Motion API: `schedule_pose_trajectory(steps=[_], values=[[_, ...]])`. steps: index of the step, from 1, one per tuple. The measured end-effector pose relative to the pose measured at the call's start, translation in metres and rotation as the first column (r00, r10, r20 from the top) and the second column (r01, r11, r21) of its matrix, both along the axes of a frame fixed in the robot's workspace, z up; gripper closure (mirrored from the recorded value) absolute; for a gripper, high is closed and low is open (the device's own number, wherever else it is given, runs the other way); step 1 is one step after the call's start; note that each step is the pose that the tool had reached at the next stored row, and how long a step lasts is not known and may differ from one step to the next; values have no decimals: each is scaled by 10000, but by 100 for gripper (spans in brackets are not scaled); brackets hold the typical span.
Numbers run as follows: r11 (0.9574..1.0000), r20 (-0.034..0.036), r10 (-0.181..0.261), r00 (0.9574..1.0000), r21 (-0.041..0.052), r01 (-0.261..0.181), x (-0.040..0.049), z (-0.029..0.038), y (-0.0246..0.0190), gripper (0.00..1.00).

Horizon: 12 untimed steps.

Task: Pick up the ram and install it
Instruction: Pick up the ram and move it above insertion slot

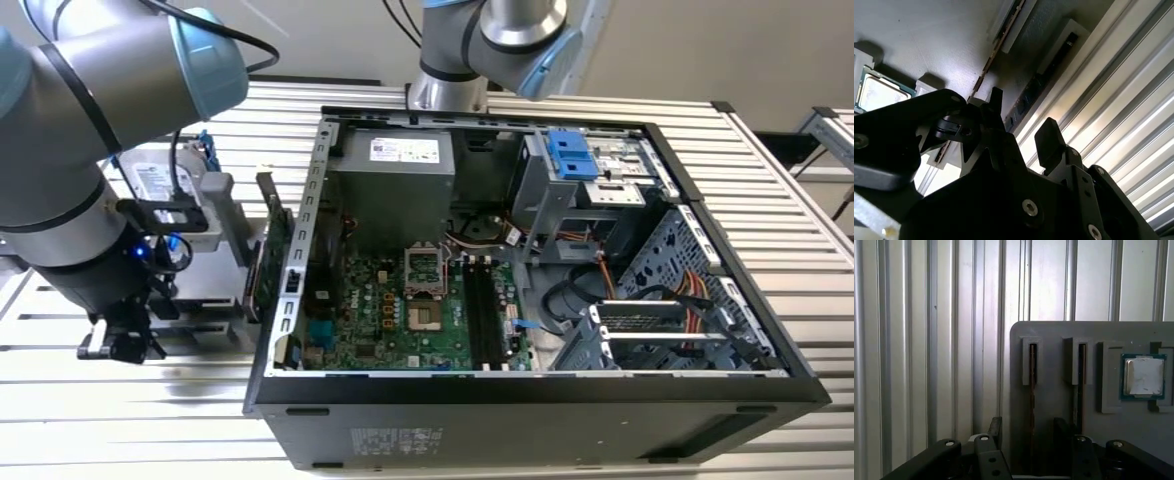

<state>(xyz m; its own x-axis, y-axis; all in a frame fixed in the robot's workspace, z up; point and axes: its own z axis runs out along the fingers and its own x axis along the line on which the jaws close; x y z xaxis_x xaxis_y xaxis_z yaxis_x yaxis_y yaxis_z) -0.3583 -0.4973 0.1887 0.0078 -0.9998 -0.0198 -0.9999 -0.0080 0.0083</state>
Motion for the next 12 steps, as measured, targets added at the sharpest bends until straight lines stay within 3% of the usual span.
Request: schedule_pose_trajectory(steps=[12], values=[[10000,0,54,10000,4,-54,0,0,10,0]])
